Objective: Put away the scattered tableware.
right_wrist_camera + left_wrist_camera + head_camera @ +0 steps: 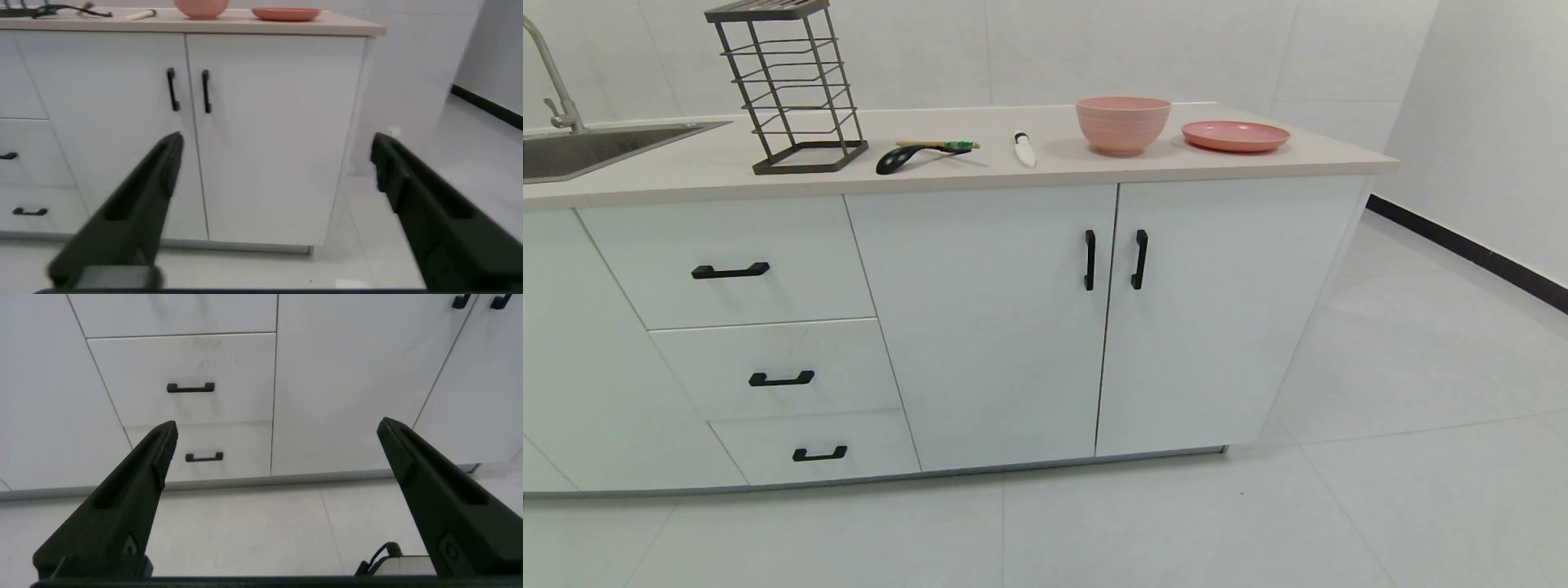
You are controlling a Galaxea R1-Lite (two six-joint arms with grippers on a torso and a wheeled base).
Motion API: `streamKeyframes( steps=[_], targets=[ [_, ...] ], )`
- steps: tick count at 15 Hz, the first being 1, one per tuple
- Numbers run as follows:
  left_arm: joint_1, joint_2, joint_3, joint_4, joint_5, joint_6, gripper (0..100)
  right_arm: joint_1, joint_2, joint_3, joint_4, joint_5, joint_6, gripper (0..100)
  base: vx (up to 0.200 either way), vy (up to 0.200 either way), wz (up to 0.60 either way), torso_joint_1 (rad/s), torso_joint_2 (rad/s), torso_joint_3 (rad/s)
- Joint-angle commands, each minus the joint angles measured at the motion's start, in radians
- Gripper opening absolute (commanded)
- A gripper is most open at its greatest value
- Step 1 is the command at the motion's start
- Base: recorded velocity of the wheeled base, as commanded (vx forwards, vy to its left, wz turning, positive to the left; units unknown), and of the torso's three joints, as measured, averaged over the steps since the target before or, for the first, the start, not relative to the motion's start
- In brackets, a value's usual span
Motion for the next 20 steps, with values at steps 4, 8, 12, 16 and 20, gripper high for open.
streamKeyframes(
  steps=[4,8,12,16,20],
  targets=[
    [0.000,0.001,0.000,0.001,0.000,0.004,100,0.252,0.969,-0.341,-0.395,0.114,-0.093,100,0.000,0.000,0.00,0.000,0.00,0.000],
    [0.000,0.001,0.000,0.001,0.000,0.006,100,0.268,1.246,-0.368,-0.585,0.155,-0.111,100,0.000,0.000,0.00,0.000,0.00,0.000],
    [0.000,0.001,0.000,0.001,-0.002,0.006,100,0.266,1.455,-0.407,-0.726,0.177,-0.119,100,0.000,0.000,0.00,0.000,0.00,0.000],
    [0.000,0.001,0.000,0.001,-0.006,0.004,100,0.266,1.610,-0.529,-0.746,0.177,-0.120,100,0.000,0.000,0.00,0.000,0.00,0.000],
    [0.000,0.001,0.000,0.001,-0.008,0.006,100,0.248,1.811,-0.701,-0.795,0.307,-0.176,100,0.000,0.000,0.00,0.000,0.00,0.000]
  ],
)
